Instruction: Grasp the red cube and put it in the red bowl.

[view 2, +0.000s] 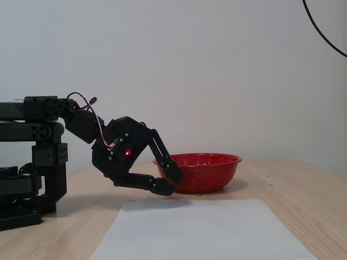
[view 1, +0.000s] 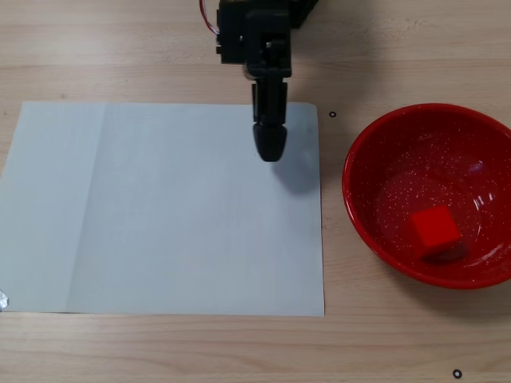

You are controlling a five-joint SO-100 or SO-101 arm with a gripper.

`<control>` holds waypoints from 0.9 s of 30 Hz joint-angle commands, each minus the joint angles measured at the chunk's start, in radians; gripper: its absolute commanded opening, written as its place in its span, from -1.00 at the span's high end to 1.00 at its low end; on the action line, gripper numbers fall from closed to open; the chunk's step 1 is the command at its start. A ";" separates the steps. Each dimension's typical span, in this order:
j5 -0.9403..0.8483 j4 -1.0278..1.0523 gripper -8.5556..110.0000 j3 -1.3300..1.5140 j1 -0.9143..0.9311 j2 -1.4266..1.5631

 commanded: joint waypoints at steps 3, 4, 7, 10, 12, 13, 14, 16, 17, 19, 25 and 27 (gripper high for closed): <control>-0.026 0.055 0.85 0.005 0.031 0.091; -0.037 0.063 0.85 0.005 0.031 0.097; -0.043 0.081 0.85 0.005 0.020 0.097; -0.018 0.127 0.85 0.005 0.012 0.097; -0.012 0.155 0.85 0.005 0.009 0.097; -0.014 0.170 0.85 0.006 0.009 0.097; -0.015 0.186 0.85 0.006 0.009 0.097; -0.021 0.207 0.85 0.006 0.009 0.097; -0.025 0.218 0.85 0.006 0.009 0.097; -0.026 0.242 0.85 0.006 0.011 0.097; -0.021 0.319 0.85 0.006 0.014 0.097; -0.020 0.322 0.85 0.006 0.017 0.097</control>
